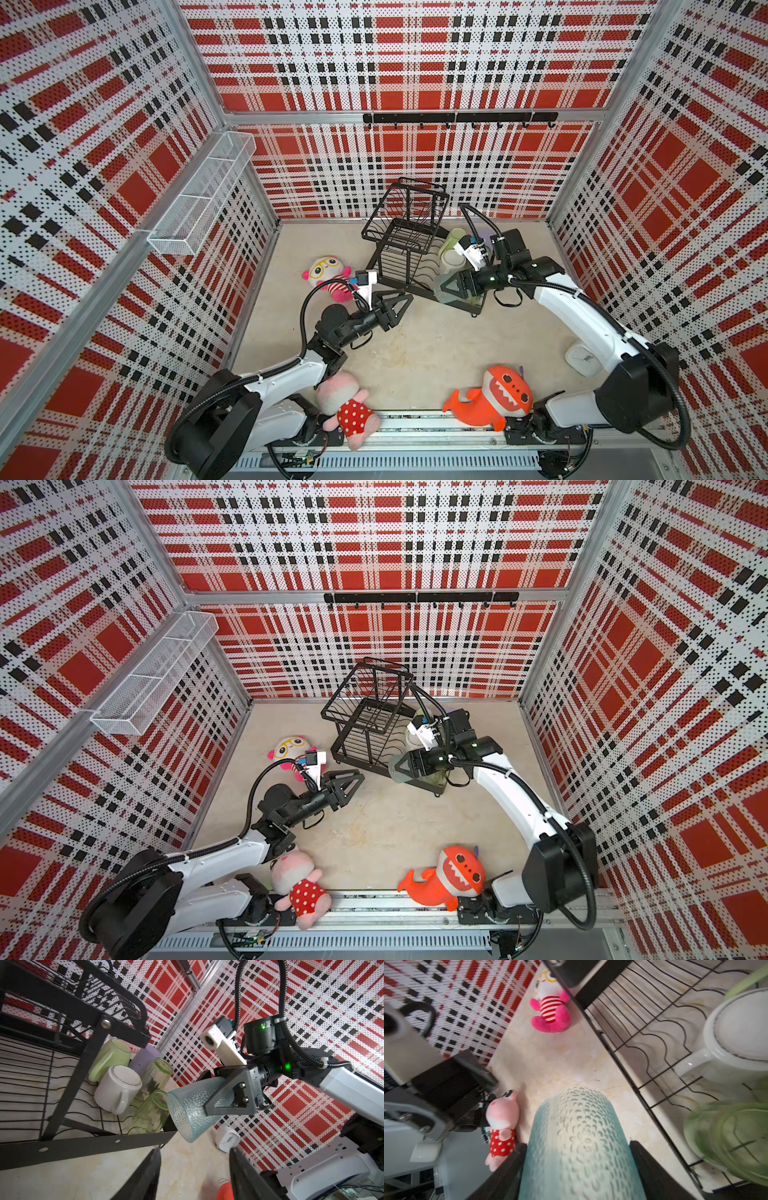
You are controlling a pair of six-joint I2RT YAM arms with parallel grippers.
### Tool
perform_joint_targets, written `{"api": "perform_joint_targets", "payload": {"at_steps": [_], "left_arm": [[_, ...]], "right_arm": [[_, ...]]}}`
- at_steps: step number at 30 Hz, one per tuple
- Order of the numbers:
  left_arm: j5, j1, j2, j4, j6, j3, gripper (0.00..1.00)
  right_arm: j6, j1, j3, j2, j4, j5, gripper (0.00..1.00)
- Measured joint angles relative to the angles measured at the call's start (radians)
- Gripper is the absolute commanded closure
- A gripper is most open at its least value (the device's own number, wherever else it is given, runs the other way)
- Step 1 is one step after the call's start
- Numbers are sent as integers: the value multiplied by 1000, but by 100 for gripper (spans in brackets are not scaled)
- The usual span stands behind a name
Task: Load cups into a dish rack
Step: Place the cup upside down at the dish rack.
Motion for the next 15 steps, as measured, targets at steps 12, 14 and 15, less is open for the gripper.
{"api": "perform_joint_targets", "payload": {"at_steps": [12, 14, 15], "left_arm": [[-111, 5, -61, -153, 63, -4, 44], [-119, 5, -63, -166, 69, -4, 44], [-124, 5, -64, -172, 70, -4, 44]], "right_arm": [[53, 53, 181, 246, -41, 291, 31], [66, 53, 187, 263, -45, 320, 31], [71, 53, 187, 265, -47, 331, 31]]}}
